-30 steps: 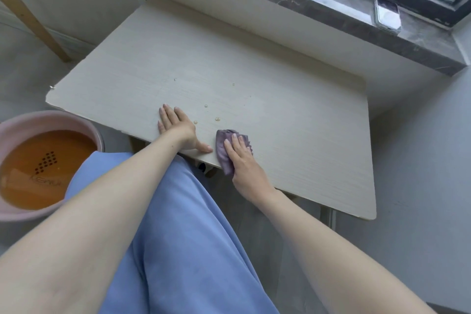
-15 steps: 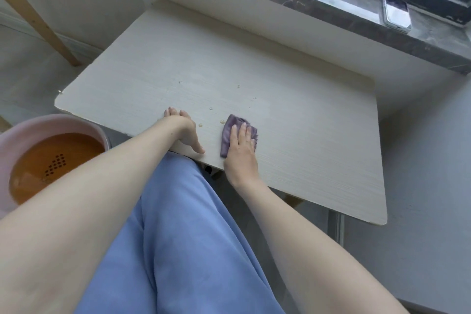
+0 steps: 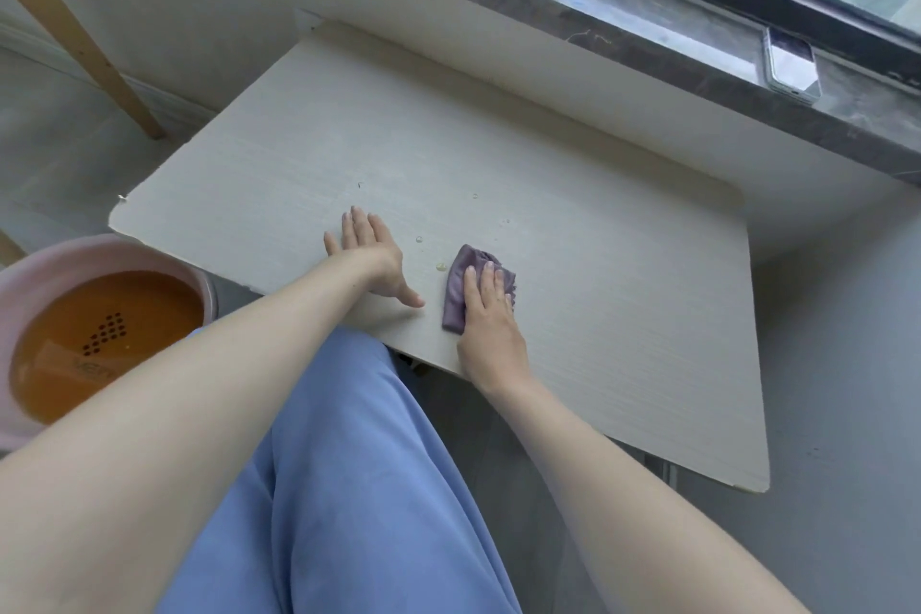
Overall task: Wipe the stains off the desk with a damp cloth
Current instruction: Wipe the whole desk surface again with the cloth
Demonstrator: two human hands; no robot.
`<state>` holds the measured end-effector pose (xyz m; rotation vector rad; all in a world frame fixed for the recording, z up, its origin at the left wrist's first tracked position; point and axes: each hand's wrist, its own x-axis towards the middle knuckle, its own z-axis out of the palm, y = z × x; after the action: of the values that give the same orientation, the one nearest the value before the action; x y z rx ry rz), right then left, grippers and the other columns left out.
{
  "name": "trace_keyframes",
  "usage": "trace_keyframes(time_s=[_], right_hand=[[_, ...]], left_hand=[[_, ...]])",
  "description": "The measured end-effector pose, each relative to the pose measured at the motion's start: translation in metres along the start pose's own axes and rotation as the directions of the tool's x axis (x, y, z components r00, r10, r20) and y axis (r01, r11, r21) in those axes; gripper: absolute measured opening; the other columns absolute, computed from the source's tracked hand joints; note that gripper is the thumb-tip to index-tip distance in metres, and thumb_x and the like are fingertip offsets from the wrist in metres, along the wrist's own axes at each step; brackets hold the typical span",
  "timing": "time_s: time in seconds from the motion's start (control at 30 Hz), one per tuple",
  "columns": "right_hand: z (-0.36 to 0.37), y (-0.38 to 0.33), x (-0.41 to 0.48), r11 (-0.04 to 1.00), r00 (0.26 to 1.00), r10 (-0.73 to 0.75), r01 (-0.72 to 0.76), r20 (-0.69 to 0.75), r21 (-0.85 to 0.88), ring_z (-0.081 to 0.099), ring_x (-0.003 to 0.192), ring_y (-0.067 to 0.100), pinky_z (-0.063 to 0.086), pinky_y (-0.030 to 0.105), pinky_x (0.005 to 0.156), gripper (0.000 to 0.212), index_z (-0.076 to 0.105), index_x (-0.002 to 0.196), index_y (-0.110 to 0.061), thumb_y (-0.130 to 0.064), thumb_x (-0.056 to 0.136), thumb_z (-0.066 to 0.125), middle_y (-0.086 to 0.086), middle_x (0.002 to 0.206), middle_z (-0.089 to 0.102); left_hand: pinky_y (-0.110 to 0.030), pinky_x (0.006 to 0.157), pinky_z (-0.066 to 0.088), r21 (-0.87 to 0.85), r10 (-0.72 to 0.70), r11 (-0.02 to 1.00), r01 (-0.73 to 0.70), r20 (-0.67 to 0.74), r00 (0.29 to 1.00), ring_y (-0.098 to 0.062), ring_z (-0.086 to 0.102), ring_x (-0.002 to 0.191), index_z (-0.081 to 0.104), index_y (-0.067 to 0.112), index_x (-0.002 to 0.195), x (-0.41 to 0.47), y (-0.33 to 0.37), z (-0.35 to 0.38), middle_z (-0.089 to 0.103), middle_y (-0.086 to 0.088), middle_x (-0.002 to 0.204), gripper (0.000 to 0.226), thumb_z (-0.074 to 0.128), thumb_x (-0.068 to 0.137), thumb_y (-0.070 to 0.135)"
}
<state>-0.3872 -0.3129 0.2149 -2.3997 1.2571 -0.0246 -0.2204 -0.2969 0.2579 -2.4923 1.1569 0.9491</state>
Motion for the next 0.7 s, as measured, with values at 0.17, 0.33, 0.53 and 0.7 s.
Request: trace_keyframes(time_s=[0.17,0.33,0.53,0.7], right_hand=[[-0.014,0.004,0.048,0.989,0.99,0.139,-0.138,-0.018,0.051,-0.014,0.146,0.024,-0.006,0.035,0.118,0.07,0.001,0.152,-0.009,0.003,0.091,0.033,0.012,0.158,-0.012],[-0.012,0.01,0.04,0.998,0.998,0.054,-0.055,0.01,0.037,-0.014,0.146,0.022,-0.003,0.034,0.118,0.071,0.002,0.152,-0.01,0.006,0.089,0.03,0.009,0.159,-0.012],[-0.038,0.027,0.091,0.979,0.979,0.202,-0.201,-0.033,0.014,-0.009,0.146,0.027,0.007,0.041,0.119,0.067,0.009,0.151,-0.008,0.001,0.091,0.036,0.012,0.159,-0.005],[-0.034,0.041,0.076,0.999,1.0,0.01,-0.009,0.023,-0.035,-0.009,0.147,0.02,0.01,0.037,0.118,0.07,0.006,0.152,-0.015,0.004,0.09,0.032,0.005,0.16,-0.008]], left_hand=[[-0.053,0.113,-0.01,-0.058,0.058,0.997,-0.059,-0.025,0.998,-0.027,-0.029,0.14,-0.025,0.004,0.143,0.011,0.002,-0.003,-0.032,-0.017,0.151,0.134,0.069,0.069,0.064],[-0.051,0.114,-0.009,-0.103,0.149,0.982,-0.159,-0.098,0.984,-0.025,-0.028,0.141,-0.022,0.004,0.145,0.017,0.016,0.0,-0.03,-0.014,0.152,0.129,0.066,0.072,0.064],[-0.048,0.113,-0.012,-0.152,0.201,0.962,-0.226,-0.161,0.966,-0.021,-0.027,0.142,-0.016,0.012,0.148,0.033,0.025,-0.005,-0.027,-0.009,0.154,0.107,0.052,0.084,0.062],[-0.046,0.116,-0.002,-0.192,0.216,0.94,-0.281,-0.303,0.928,-0.022,-0.014,0.145,0.006,0.022,0.151,0.06,0.027,-0.018,-0.013,-0.008,0.158,0.064,0.032,0.099,0.046]])
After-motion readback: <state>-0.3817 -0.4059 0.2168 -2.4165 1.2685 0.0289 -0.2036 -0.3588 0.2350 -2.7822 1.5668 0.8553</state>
